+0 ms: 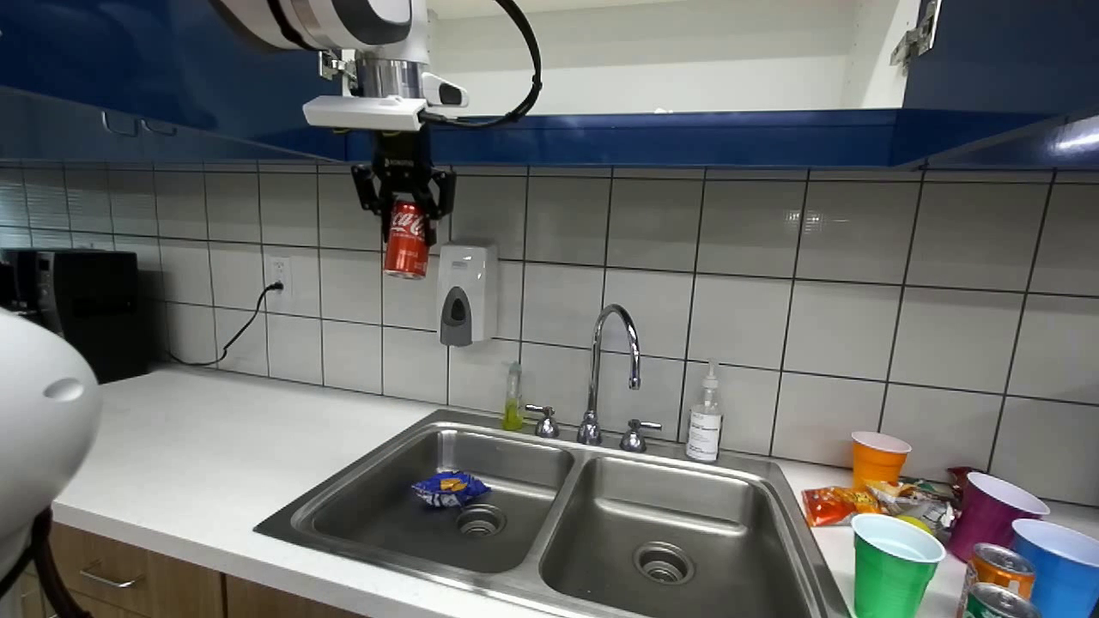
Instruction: Put the red can in the open upper cabinet.
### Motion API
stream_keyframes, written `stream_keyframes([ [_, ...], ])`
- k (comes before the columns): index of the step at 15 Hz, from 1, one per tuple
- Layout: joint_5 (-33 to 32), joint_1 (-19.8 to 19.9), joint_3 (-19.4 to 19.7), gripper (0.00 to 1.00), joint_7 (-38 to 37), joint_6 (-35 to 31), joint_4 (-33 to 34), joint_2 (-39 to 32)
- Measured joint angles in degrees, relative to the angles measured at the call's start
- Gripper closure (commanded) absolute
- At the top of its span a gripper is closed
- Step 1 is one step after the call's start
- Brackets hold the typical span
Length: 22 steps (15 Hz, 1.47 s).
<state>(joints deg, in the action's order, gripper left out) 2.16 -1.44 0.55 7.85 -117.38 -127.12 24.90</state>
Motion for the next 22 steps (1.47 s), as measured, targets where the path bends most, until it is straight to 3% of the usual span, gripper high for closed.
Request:
stream_keyframes([
  [13, 0.00, 0.00, 0.16, 0.62, -0.22, 10.58, 6.36, 2.32],
  [22, -0.34, 0.01, 0.18, 0.62, -0.22, 13.45, 12.01, 2.21],
])
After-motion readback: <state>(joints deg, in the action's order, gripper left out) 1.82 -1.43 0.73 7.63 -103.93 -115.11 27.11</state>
